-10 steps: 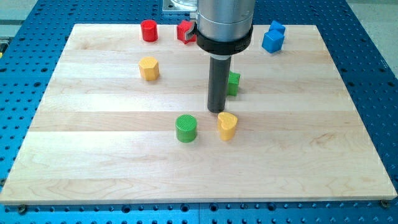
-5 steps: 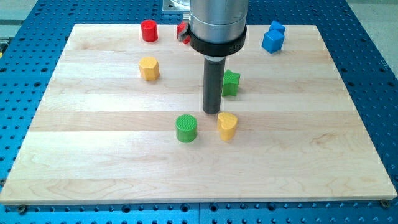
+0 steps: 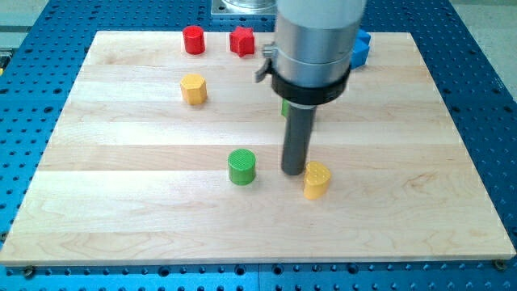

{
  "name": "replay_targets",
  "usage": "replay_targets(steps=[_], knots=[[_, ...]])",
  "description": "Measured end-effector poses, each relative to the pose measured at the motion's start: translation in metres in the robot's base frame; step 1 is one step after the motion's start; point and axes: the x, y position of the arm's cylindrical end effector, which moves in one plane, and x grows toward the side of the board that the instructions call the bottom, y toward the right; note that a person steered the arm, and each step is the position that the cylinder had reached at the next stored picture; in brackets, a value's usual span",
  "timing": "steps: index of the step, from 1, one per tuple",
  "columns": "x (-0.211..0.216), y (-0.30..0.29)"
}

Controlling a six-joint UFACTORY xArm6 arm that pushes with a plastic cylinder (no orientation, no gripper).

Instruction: Place the yellow blocks towards the bottom right corner of the board

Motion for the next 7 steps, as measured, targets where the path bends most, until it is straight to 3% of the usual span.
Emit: replay_targets(steps=[3,4,5,6,7], knots=[[-0.001,-0.019],[0.030,0.002],[0.047,0.073],[0.033,0.046],[-0.004,0.106]])
